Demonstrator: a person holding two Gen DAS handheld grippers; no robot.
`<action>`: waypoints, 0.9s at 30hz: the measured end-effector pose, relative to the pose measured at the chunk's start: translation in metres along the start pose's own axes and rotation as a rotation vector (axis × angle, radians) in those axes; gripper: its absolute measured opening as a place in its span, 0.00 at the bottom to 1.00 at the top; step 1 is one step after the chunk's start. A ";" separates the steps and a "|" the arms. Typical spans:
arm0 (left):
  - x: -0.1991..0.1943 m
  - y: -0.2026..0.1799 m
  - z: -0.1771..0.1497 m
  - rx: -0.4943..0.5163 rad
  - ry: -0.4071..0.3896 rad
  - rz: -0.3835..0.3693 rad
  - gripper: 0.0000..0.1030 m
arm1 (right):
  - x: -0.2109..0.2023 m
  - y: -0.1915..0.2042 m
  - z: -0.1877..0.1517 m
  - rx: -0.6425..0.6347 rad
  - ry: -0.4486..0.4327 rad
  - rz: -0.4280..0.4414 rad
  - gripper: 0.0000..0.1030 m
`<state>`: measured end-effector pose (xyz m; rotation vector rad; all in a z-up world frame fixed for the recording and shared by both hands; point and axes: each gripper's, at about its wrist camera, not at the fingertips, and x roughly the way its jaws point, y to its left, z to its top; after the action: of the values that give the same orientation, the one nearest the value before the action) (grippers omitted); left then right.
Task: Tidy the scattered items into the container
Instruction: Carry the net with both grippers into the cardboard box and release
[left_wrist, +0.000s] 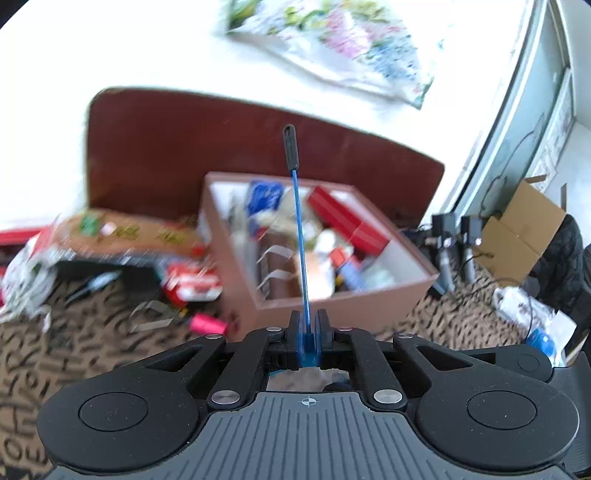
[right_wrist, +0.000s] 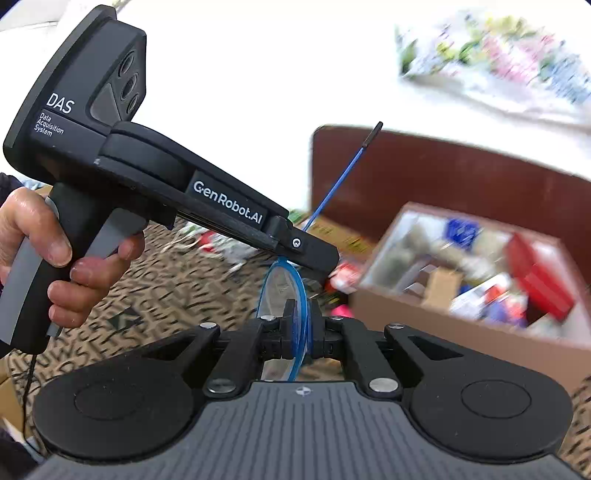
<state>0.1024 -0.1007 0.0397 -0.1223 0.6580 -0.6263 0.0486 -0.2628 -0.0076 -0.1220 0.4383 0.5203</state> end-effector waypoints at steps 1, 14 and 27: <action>0.004 -0.006 0.007 0.007 -0.006 -0.008 0.02 | -0.002 -0.006 0.004 -0.006 -0.007 -0.012 0.05; 0.075 -0.050 0.107 0.108 -0.046 0.016 0.02 | 0.026 -0.084 0.057 0.035 -0.101 -0.024 0.05; 0.143 -0.006 0.105 0.071 0.067 0.062 0.34 | 0.099 -0.141 0.028 0.355 -0.024 0.109 0.09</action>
<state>0.2507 -0.1973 0.0482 -0.0147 0.7011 -0.5954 0.2080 -0.3332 -0.0249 0.2503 0.5092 0.5424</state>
